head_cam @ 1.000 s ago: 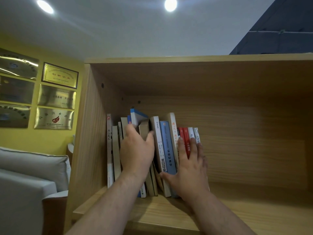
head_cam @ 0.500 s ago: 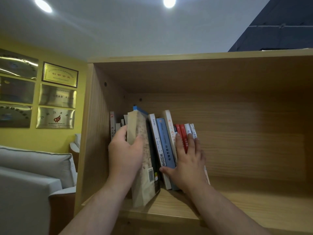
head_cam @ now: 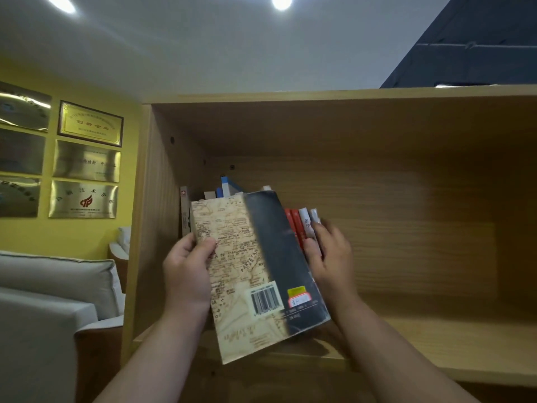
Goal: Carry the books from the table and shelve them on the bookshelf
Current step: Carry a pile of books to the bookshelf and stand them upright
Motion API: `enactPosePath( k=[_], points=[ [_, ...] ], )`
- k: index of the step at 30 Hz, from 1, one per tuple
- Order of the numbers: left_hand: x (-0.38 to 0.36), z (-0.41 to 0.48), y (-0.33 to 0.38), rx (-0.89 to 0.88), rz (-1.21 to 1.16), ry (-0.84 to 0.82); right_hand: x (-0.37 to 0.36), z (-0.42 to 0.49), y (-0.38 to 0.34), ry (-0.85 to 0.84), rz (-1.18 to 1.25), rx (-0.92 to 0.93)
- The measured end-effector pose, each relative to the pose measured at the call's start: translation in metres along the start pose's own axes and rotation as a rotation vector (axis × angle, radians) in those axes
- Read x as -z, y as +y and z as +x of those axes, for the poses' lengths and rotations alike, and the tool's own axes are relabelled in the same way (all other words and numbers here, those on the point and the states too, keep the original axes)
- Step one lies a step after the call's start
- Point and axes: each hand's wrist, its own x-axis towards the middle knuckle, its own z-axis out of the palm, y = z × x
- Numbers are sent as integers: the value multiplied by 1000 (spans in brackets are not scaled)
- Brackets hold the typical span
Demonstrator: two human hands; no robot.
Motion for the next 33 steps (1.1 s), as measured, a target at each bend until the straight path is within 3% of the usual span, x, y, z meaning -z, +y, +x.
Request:
enactPosePath(
  k=[1,3,5,7,9,11,13,17,21,24,29,33],
  points=[
    [-7,1,0,22,-21,-17,13,-2,-5,-6,201,-111],
    [-23,4,0,43,-63,-58,39,-3,-10,-197,639,-455],
    [-46,6,0,35,-77,-107,63,-3,-9,-479,773,-603],
    [-69,8,-3,-14,-15,-177,76,0,-1,-580,779,-611],
    [-83,11,-18,-148,218,-242,94,6,8,-485,789,-609],
    [-76,15,-38,-353,639,-181,117,6,20,-384,762,-565],
    [-62,12,-56,-443,863,-106,137,3,33,-259,683,-531],
    [-53,10,-83,-268,892,-136,139,-7,46,-37,342,-437],
    [-54,13,-88,-95,832,-214,112,3,49,-6,119,-431],
    [-57,11,-89,18,756,-271,84,14,53,-102,18,-413],
    [-67,21,-99,50,844,-243,53,10,54,-505,346,-621],
    [-73,26,-102,29,744,-176,44,10,54,-591,446,-691]
  ],
)
